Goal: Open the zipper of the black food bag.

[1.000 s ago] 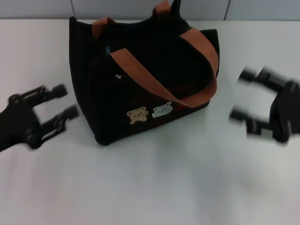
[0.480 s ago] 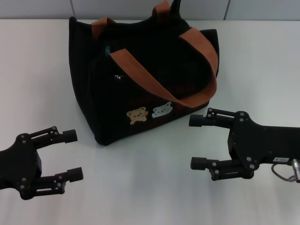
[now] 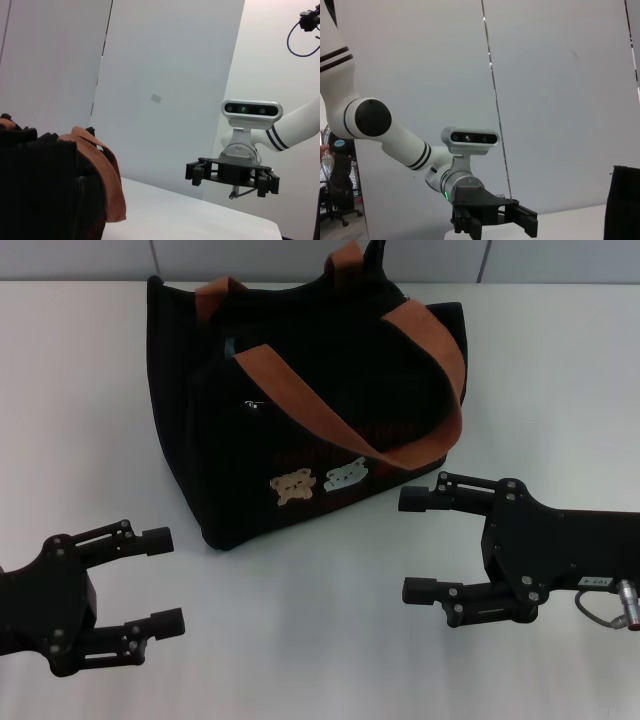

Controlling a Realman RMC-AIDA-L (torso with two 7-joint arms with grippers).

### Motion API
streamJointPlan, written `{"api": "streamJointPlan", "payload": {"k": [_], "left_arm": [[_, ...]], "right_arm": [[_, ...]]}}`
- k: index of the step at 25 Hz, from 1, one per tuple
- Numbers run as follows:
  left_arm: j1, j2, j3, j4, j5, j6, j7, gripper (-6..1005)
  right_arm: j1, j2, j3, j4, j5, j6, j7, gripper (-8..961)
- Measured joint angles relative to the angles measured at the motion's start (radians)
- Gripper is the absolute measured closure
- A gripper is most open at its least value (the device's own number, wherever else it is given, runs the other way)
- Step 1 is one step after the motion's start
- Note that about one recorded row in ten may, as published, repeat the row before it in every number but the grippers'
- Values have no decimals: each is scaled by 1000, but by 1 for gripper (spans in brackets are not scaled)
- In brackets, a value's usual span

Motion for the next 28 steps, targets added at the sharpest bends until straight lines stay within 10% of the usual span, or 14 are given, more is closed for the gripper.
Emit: {"api": "streamJointPlan", "payload": {"k": [28], "left_arm": [[-13,0,-20,6,1,-15,1,180]], "right_arm": [[3,1,-24,-1,1,1,1,113]]}}
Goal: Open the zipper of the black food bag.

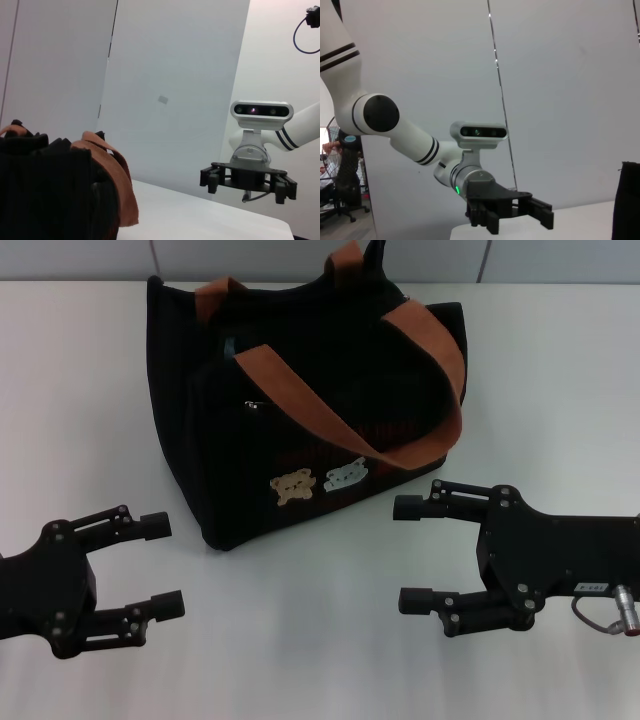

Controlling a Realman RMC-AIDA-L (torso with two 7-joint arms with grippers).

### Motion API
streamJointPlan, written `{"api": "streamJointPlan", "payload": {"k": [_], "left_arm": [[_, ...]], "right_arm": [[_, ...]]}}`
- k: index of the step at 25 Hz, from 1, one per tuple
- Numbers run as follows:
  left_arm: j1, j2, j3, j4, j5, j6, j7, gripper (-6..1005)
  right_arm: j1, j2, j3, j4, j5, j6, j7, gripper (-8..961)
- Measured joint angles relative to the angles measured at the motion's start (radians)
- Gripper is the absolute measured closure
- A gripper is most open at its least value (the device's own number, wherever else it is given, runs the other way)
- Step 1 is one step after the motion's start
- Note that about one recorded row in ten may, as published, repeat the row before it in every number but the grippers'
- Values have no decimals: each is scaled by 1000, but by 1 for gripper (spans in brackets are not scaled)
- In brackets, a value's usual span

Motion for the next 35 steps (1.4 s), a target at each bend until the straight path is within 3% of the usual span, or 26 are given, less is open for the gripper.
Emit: {"api": "streamJointPlan", "payload": {"k": [8,25,35], "left_arm": [[-5,-5,-9,0,-1,-4,5,181],[-11,-42,-93,-1,-4,-27,76,181],[-18,-48,-104,-1,-5,-36,87,181]], "right_arm": [[0,0,-1,-2,-1,0,0,113],[-1,0,9,-6,5,0,-12,112],[-6,0,32,-6,41,40,-42,112]]}}
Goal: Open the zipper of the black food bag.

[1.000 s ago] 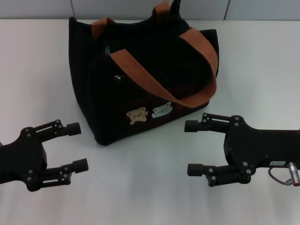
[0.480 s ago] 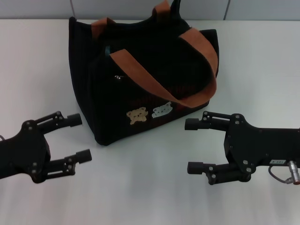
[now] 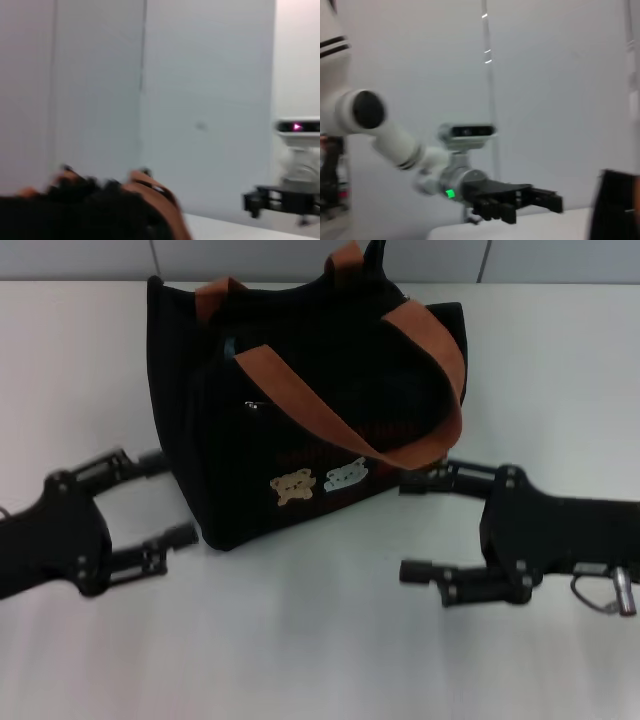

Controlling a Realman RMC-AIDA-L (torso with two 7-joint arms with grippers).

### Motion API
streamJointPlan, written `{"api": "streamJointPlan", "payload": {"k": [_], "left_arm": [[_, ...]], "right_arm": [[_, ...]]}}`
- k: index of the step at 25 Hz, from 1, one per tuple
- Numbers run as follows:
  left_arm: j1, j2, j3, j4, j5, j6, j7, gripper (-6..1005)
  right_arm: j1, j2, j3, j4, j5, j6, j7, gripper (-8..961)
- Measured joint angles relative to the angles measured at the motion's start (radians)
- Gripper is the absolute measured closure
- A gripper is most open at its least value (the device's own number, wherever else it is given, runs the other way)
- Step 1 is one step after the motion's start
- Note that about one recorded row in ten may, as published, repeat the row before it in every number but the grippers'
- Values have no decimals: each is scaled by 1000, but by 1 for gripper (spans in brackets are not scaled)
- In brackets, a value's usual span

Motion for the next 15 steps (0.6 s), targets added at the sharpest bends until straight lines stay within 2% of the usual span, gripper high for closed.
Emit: {"api": "streamJointPlan", "payload": {"k": [1,2,3,4,5,6,7,8,9,10,11,13,15], "left_arm": [[-1,-11,-36,-6,-6,-18,19,181],[-1,-11,-36,-6,-6,-18,19,181],[6,-54,-176,-26,-38,-65,110,181],[8,-61,-226,-49,-56,-80,149,181],[10,-69,-334,-132,-105,-114,251,181],[10,-69,-334,-132,-105,-114,251,181],[10,-69,-334,-132,-105,-114,251,181],[15,-68,-476,-291,-180,-140,418,181],[16,-69,-514,-331,-198,-144,473,181],[18,-74,-634,-448,-252,-157,644,183],[18,-74,-634,-448,-252,-157,644,184],[12,-76,-729,-526,-277,-168,738,186],[-7,-78,-883,-616,-291,-188,800,186]], "right_arm": [[0,0,0,0,0,0,0,112],[-15,2,42,17,69,30,-47,112],[-15,2,42,17,69,30,-47,112],[-24,3,73,40,122,52,-90,112],[-36,4,143,115,236,88,-188,112],[-36,4,143,115,236,88,-188,112],[-41,4,181,158,309,103,-245,112],[-46,4,214,195,373,110,-301,112],[-51,5,253,233,446,116,-364,112],[-53,8,322,305,576,121,-501,112],[-53,8,322,305,576,121,-501,112],[-41,9,368,358,673,123,-614,112],[-15,9,444,398,784,140,-706,112]]}}
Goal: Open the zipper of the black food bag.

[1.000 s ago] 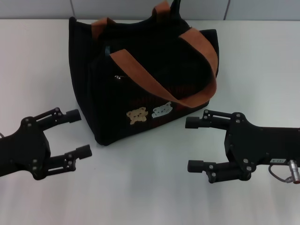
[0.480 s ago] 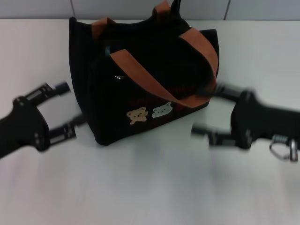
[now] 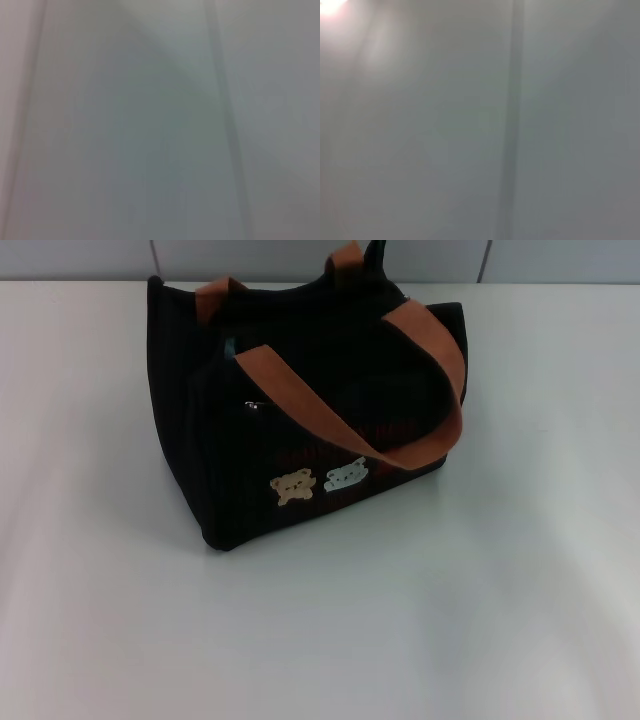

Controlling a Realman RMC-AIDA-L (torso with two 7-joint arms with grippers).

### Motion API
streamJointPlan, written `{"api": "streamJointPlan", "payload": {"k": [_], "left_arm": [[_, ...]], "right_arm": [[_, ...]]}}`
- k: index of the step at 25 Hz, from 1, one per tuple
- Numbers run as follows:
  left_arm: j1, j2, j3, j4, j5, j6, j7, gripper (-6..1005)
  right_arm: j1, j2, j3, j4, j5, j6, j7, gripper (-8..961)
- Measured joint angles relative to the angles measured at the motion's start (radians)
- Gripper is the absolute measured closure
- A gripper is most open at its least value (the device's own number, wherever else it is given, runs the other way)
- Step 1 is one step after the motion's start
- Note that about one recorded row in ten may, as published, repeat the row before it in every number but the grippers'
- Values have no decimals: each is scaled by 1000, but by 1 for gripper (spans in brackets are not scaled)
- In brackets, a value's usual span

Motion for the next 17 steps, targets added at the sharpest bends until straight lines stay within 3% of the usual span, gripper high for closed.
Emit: {"api": "streamJointPlan", "payload": {"k": [1,3,5,17], "left_arm": [[0,0,0,0,0,0,0,186],[-22,0,-106,-29,-2,-47,2,186],[-32,0,-136,-32,-2,-68,-4,186],[-55,2,-139,-27,9,-73,-6,186]], "right_arm": [[0,0,0,0,0,0,0,112],[24,1,62,18,62,35,-36,112],[40,-1,104,20,87,81,-50,112],[69,-4,118,-17,91,128,-80,112]]}}
